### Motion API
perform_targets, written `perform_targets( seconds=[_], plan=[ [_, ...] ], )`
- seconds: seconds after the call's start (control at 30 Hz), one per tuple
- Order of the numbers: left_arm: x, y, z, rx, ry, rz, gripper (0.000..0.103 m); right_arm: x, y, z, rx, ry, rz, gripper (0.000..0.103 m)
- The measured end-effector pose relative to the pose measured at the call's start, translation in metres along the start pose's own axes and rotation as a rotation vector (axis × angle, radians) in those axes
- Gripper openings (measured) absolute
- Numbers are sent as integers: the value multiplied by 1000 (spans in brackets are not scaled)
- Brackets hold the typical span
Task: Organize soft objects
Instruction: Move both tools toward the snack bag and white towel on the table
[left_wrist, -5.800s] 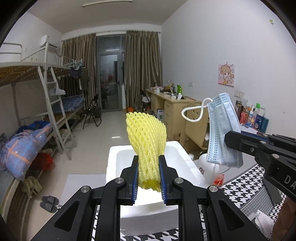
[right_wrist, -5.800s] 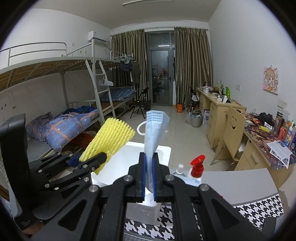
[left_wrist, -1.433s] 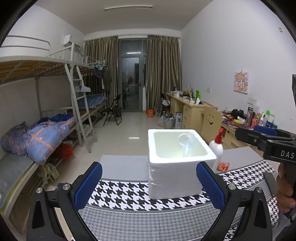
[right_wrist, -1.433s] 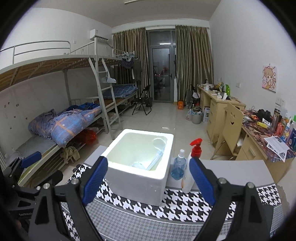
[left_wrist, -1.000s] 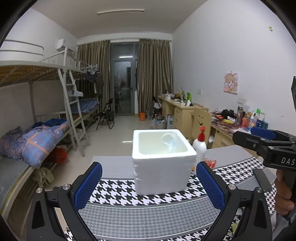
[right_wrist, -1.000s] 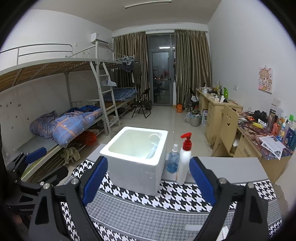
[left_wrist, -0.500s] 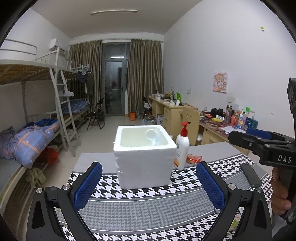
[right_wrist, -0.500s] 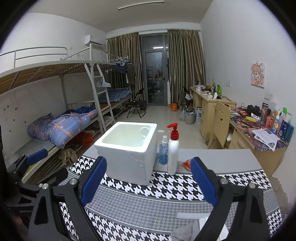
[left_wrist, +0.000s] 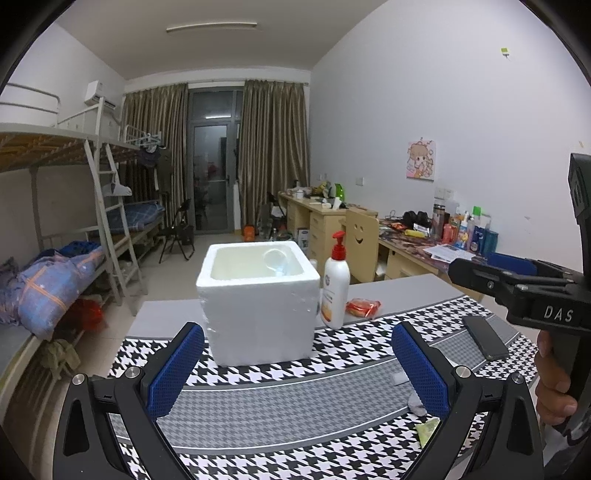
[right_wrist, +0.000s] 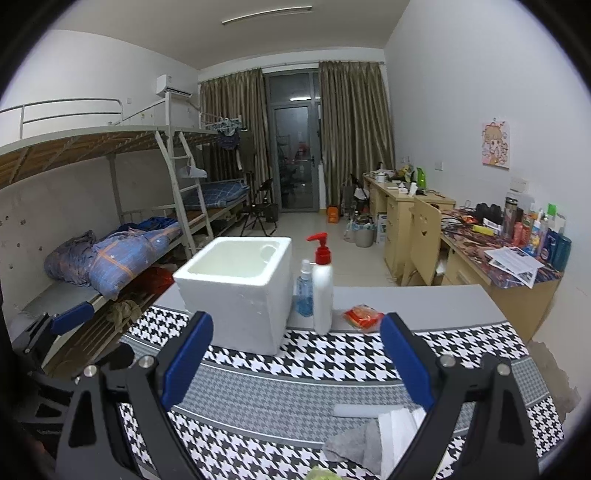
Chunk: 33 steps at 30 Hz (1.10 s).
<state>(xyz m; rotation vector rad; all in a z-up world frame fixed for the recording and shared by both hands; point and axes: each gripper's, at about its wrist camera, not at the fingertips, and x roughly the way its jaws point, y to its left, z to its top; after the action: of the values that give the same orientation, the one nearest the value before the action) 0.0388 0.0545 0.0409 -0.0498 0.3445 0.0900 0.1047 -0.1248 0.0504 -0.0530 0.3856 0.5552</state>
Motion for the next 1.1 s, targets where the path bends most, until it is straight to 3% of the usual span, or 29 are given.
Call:
perform_targets(
  seconds=[0.47, 1.1],
  plan=[
    [-4, -25, -19, 15, -14, -49, 102, -17, -13, -25, 6, -21, -44, 95],
    [7, -46, -40, 9, 24, -147, 102, -26, -41, -53, 65, -10, -105, 95]
  ],
)
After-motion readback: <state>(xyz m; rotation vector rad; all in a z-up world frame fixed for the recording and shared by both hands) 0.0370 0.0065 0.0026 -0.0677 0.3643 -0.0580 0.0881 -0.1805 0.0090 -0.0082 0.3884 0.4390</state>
